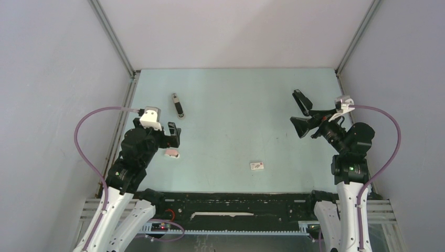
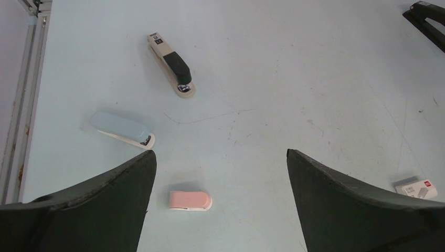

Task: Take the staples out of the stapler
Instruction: Reset both arms

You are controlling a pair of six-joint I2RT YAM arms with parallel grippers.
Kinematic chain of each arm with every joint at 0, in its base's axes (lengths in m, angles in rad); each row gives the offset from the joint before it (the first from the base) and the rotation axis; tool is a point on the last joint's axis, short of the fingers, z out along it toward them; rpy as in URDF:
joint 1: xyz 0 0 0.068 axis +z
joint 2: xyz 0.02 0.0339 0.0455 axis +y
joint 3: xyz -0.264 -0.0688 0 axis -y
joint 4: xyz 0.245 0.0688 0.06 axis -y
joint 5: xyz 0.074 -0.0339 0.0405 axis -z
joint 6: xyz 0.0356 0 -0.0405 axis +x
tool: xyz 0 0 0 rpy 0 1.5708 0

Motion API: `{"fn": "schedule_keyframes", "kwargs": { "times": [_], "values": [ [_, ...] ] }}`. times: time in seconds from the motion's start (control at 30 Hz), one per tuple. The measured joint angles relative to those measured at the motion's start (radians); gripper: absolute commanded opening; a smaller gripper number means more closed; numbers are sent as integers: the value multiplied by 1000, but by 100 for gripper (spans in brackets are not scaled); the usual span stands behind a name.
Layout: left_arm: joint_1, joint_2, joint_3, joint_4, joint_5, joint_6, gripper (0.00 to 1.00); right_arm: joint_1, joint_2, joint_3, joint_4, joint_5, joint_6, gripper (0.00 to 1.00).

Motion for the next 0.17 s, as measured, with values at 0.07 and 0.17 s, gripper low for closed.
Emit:
{"fn": "schedule_keyframes", "kwargs": {
  "times": [0.07,0.17],
  "values": [
    [0,0,0,0,0,0,100,1,0,0,0,0,0,100],
    [0,0,0,0,0,0,100,1,0,0,0,2,0,100]
  ]
}}
